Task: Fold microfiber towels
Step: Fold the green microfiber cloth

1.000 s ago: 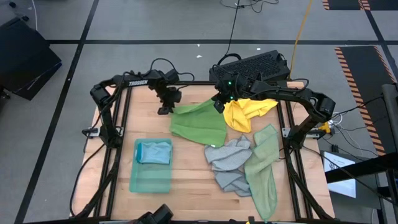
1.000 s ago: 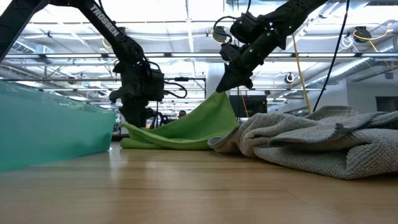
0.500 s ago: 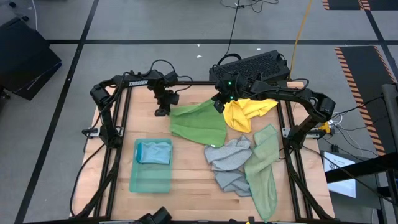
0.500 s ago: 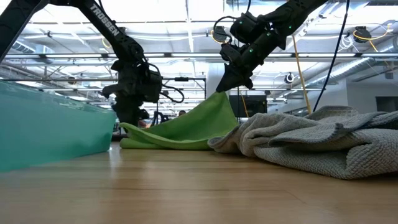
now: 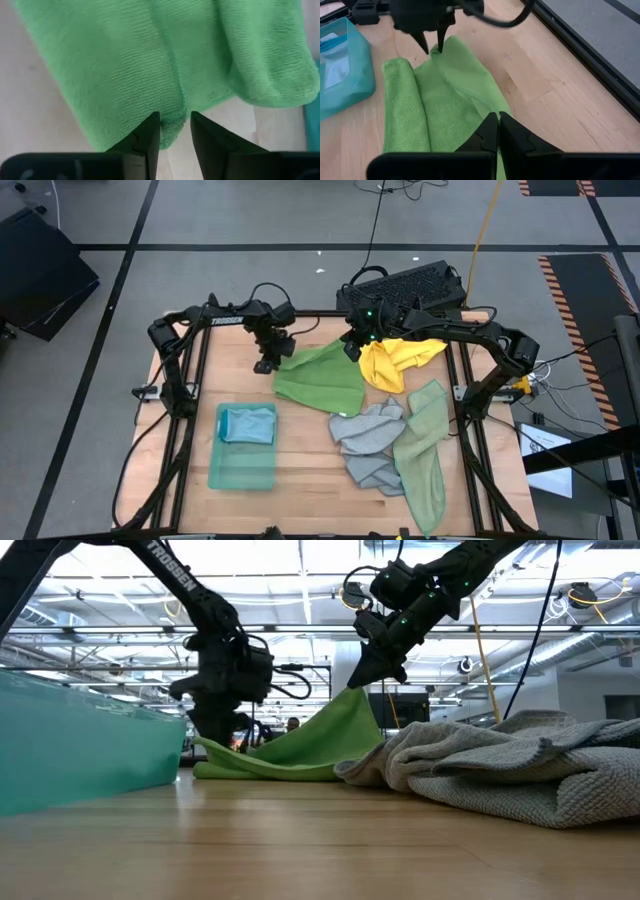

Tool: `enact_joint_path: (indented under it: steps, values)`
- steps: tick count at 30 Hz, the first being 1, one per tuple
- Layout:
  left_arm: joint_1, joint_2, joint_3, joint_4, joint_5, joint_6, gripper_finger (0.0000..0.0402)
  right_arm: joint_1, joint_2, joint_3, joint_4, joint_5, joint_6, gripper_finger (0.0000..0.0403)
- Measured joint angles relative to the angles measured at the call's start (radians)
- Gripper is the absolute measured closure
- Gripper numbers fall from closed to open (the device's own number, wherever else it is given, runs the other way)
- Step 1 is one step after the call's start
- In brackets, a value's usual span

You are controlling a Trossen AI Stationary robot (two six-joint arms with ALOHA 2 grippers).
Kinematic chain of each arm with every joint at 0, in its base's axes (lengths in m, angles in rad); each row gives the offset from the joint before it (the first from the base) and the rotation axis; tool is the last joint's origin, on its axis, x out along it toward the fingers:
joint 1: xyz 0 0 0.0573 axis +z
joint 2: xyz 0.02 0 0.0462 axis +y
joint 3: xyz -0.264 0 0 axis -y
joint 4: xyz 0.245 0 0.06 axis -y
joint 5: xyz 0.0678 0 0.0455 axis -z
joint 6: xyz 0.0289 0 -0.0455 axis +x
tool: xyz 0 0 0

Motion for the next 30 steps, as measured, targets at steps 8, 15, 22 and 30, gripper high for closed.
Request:
enact_joint_path:
  steps: [8,15,22,30]
  values:
    - [-0.032,0.000,0.000,0.007,-0.054,0.071,0.0291,0.000,0.000,0.000,0.000,-0.001,0.000,0.0403]
    - [-0.012,0.000,0.000,0.019,-0.053,0.011,0.0380,0.000,0.000,0.000,0.000,-0.002,0.000,0.0403]
    - [0.000,-0.017,0.000,0.000,-0.048,-0.090,0.0393,0.000,0.000,0.000,0.000,-0.002,-0.006,0.0403]
    - [0.005,-0.101,0.002,-0.051,-0.048,-0.280,0.0367,0.000,0.000,0.000,-0.015,-0.002,-0.007,0.0403]
